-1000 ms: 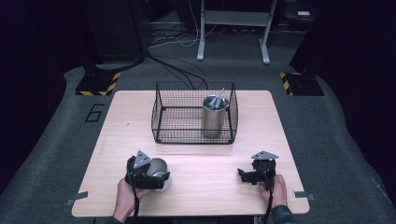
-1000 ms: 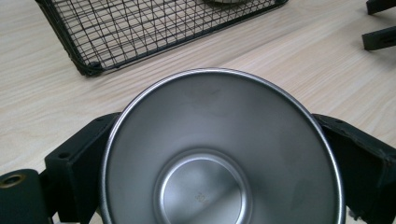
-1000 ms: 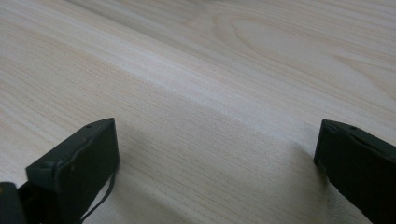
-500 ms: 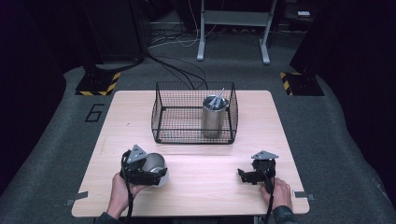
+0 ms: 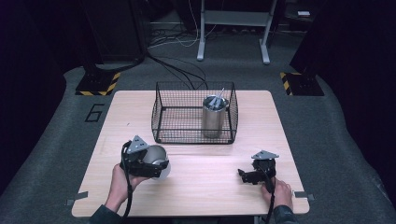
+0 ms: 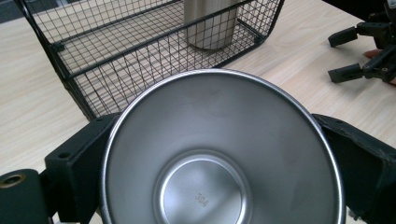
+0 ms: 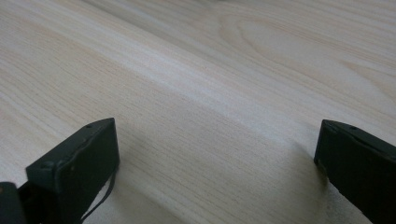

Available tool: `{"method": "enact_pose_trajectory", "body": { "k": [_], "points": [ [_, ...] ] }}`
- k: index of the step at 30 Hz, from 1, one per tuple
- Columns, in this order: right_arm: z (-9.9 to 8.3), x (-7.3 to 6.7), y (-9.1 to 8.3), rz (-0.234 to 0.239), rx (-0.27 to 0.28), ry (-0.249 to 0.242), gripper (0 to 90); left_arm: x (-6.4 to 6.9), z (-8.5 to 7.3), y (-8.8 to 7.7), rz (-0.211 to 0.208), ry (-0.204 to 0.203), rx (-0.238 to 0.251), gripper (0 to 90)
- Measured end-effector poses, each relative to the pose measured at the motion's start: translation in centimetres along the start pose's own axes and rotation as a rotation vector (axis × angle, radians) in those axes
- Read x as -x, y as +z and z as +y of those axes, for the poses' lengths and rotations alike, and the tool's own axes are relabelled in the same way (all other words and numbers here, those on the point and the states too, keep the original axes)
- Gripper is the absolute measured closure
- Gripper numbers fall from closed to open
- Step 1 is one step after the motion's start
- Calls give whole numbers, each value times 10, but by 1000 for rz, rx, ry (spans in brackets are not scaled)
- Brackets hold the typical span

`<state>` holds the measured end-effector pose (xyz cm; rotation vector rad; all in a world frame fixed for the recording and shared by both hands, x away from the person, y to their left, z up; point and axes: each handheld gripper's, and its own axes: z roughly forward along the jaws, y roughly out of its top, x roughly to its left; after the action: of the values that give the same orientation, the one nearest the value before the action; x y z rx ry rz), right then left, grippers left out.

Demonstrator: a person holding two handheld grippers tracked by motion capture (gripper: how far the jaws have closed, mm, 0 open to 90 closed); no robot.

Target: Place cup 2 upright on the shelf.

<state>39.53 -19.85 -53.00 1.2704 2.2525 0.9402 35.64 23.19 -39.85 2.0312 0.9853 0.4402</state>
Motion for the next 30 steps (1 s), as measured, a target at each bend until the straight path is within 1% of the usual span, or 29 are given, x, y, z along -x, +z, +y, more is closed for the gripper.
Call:
{"method": "enact_pose_trajectory", "body": {
  "k": [1,2,5,7,9,12,15,22,30],
  "points": [
    [0,-1,0,2,-2,7,0,-1,2,1,1,2,-2,66],
    [0,0,0,3,-1,3,0,-1,4,2,3,-3,3,66],
    [0,-1,0,1,-1,9,0,-2,11,5,6,5,10,66],
    [0,-1,0,1,-1,8,0,-4,16,6,4,12,0,66],
    [0,-1,0,2,-1,8,0,-5,21,7,8,8,11,66],
    [0,-1,0,2,-1,8,0,-6,29,7,12,17,16,66],
    [0,-1,0,2,-1,8,0,-6,37,7,4,27,22,66],
    [0,0,0,3,-2,5,0,-5,53,11,10,54,16,66],
    [0,0,0,3,-1,2,0,-7,69,13,-7,55,27,66]
  ]
}}
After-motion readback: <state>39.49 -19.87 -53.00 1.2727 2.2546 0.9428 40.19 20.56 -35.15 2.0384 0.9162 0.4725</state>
